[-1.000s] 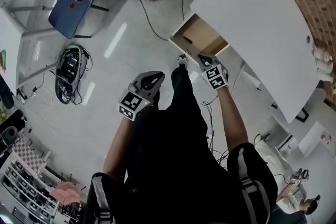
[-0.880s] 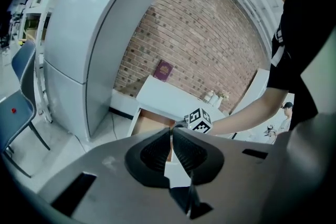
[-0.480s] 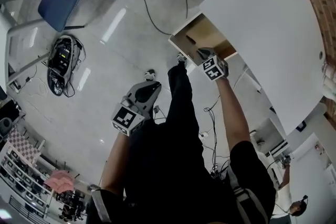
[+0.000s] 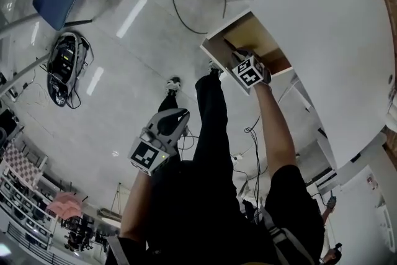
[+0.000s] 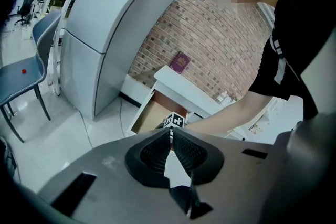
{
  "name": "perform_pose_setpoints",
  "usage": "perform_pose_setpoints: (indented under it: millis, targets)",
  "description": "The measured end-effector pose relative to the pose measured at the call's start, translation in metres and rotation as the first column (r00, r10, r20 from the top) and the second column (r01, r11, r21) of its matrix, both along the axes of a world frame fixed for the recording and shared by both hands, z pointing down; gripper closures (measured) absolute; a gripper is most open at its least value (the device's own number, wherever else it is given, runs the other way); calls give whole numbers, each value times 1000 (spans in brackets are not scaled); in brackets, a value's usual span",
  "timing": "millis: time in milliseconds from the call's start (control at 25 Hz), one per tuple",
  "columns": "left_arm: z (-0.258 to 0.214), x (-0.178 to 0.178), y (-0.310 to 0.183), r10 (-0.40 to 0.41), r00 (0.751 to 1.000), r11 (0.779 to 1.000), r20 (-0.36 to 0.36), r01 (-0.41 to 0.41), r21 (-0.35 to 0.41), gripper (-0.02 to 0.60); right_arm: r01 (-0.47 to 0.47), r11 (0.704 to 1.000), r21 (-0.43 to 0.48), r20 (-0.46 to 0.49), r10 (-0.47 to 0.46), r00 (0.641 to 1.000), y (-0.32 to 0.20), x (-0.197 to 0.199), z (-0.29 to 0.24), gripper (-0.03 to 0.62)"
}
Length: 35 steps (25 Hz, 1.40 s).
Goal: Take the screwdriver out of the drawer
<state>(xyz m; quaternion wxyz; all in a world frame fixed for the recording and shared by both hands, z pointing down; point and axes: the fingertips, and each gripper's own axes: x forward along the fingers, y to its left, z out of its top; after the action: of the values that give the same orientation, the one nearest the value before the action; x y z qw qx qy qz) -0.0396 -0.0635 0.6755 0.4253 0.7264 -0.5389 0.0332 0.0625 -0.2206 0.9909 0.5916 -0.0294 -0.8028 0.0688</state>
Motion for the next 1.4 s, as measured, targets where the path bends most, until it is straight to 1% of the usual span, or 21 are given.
perform_pose_setpoints:
  millis: [200, 320, 480, 600, 760, 920, 1040, 1160, 1400]
  targets:
    - [9, -3, 1, -50, 998, 999, -28, 50, -9, 558, 51, 998, 22, -40, -50, 998, -3, 2, 22, 476]
    - [11, -8, -1, -62, 998, 998, -23, 62, -4, 558, 80, 997, 19, -69, -79, 995, -2, 3, 30, 470]
    - [15, -11, -2, -65, 998, 998, -25, 65, 1, 558, 72, 997, -9, -80, -72, 994, -1, -4, 35, 464]
    - [20, -11, -1, -75, 997, 997, -27, 75, -7, 558, 62, 998, -20, -106, -64, 992, -3, -4, 42, 470]
    - [26, -7, 0, -77, 996, 997, -42, 77, -15, 558, 26, 995, -92, -142, -39, 989, -4, -2, 51, 472]
    - [29, -7, 0, -80, 996, 997, -51, 79, -13, 558, 10, 983, -181, -174, -43, 984, -4, -2, 52, 481]
    - [33, -9, 3, -83, 995, 996, -56, 81, -22, 558, 12, 972, -236, -206, -62, 977, -3, -4, 52, 487]
    - [36, -11, 5, -87, 994, 996, -60, 86, -29, 558, 17, 968, -252, -233, -78, 969, -3, -7, 52, 488]
    - [38, -15, 5, -80, 996, 997, -42, 79, -21, 558, 0, 969, -247, -240, -61, 969, -5, -6, 53, 476]
